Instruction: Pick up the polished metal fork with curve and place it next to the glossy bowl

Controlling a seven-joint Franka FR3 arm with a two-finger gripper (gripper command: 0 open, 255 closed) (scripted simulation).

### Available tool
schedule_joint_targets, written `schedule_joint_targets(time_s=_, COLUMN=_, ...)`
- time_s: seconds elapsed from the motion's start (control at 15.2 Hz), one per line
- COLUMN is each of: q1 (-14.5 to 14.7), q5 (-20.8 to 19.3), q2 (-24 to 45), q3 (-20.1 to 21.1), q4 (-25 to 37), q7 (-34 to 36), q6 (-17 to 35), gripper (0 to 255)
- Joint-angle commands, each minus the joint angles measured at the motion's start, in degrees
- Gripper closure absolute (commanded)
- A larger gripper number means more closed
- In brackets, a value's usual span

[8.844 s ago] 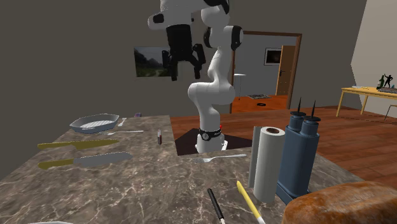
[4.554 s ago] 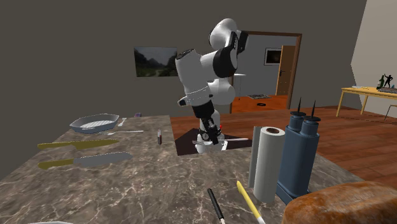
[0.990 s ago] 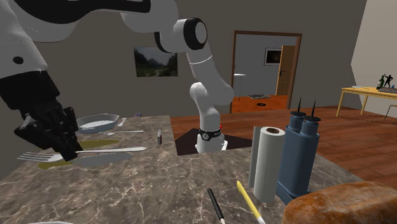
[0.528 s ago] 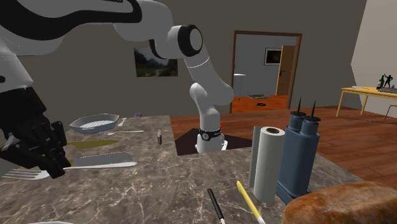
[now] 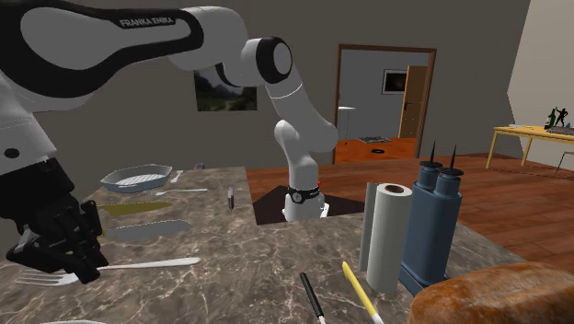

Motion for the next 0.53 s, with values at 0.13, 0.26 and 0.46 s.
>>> schedule_joint_targets(time_s=0.13, q1=0.0, q5=0.0, q2=0.5, q3=0.0, q4=-2.2, q7=-0.5, q6=2.7, gripper=255)
schedule_joint_targets(time_s=0.26, q1=0.1, q5=0.1, q2=0.9, q3=0.0, q4=-3.1, q7=-0.8, q6=4.0, gripper=255)
schedule_joint_targets(time_s=0.46, q1=0.1, q5=0.1, q2=1.6, q3=-0.1, q4=-4.3, q7=-1.1, q6=5.8, gripper=255)
